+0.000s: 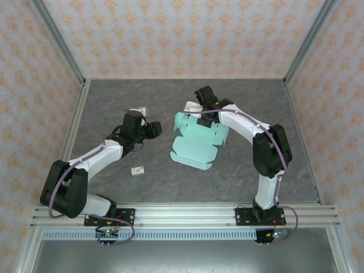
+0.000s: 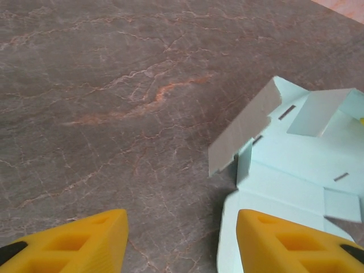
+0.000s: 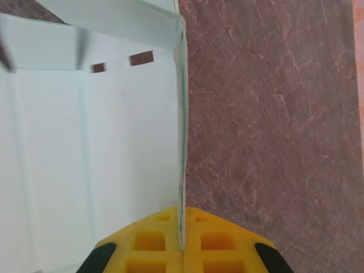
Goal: Fold the paper box
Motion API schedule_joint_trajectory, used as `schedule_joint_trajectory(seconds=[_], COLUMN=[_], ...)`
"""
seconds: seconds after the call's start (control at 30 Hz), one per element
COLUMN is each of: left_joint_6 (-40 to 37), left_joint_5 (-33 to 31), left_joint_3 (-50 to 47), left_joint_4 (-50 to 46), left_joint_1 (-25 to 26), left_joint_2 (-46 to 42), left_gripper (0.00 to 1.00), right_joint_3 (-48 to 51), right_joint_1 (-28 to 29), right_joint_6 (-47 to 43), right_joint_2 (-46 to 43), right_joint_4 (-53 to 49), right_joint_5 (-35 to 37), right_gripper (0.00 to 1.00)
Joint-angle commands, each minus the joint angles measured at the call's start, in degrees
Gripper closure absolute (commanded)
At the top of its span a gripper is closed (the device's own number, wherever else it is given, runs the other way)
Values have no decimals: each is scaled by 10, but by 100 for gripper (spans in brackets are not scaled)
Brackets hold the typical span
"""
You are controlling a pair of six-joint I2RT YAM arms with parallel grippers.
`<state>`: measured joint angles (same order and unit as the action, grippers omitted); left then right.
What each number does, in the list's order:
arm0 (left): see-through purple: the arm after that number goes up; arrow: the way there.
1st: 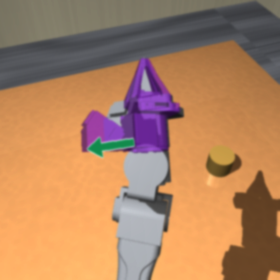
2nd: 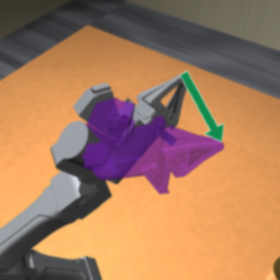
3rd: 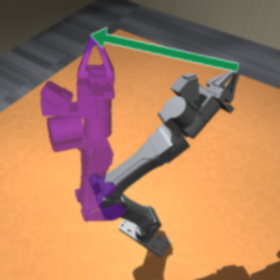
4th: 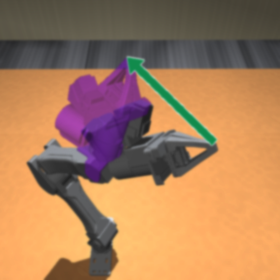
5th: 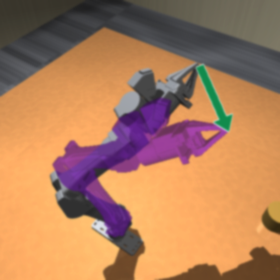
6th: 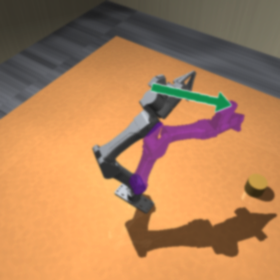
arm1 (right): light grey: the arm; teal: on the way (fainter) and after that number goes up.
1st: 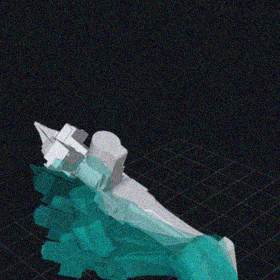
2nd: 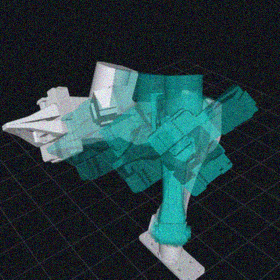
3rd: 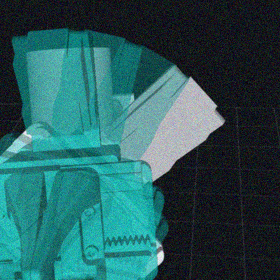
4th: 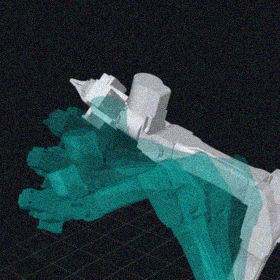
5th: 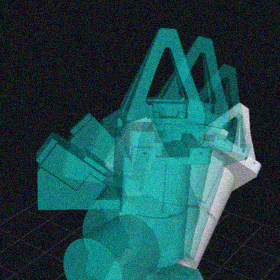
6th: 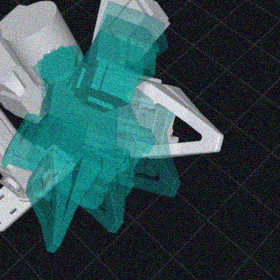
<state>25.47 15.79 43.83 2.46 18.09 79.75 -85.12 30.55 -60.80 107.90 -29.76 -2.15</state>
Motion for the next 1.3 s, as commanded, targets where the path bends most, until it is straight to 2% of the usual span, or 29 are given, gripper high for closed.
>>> schedule_joint_trajectory(seconds=[0.0, 0.3, 0.63, 0.97, 1.1, 1.27], left_joint_6=[-1, -51, -121, -175, -191, -251], left_joint_5=[-15, 7, 48, 109, 114, 135], left_joint_3=[-11, -27, 22, 140, 172, 192], left_joint_4=[44, 105, 126, 26, -13, -54], left_joint_1=[-5, -6, -22, -43, -43, -48], left_joint_2=[12, 21, 86, 188, 202, 204], left_gripper=[46, 44, 46, 46, 43, 39], right_joint_3=[21, 81, 121, 144, 161, 175], right_joint_1=[9, 10, 12, 13, 15, 18], right_joint_6=[-36, -62, -97, -142, -167, -199], right_joint_2=[-21, -56, -84, -79, -78, -79], right_joint_4=[71, 152, 205, 251, 288, 322], right_joint_5=[26, 15, 18, 23, 23, 25], right_gripper=[100, 100, 100, 100, 100, 100])
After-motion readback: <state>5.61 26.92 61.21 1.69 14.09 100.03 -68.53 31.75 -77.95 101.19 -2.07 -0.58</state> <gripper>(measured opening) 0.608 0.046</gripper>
